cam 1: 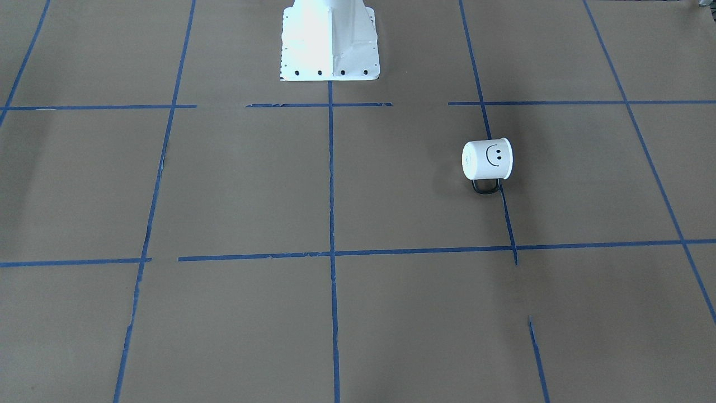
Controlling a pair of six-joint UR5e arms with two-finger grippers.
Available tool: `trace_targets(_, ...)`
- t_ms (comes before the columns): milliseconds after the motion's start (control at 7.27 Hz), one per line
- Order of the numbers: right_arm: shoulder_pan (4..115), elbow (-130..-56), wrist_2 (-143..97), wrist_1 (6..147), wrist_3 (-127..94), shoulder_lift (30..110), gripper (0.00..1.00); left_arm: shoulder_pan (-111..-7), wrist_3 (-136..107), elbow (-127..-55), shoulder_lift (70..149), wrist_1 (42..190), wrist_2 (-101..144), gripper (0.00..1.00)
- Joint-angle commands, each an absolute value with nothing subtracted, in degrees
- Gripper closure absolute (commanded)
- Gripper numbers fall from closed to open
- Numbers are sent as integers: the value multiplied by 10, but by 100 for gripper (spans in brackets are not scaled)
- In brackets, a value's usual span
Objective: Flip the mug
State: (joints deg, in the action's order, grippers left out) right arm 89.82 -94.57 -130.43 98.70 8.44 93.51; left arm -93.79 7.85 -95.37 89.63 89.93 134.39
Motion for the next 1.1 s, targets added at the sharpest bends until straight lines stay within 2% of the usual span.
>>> trace_targets(0,898,-946,-1304,987,84,935,0,-913,80,-975,903,903,1352,0)
trace_targets(275,898,-946,-1304,987,84,935,0,-850,57,-971,898,1001,1352,0)
trace_targets(412,898,-946,-1304,987,84,935,0,-819,-65,-974,901,1025,1348,0)
trace_targets(688,898,-946,-1304,987,84,935,0,-747,-267,-970,856,1235,1343,0)
trace_targets(962,898,-946,-1304,987,84,935,0,-621,-512,-970,808,1456,1250,0)
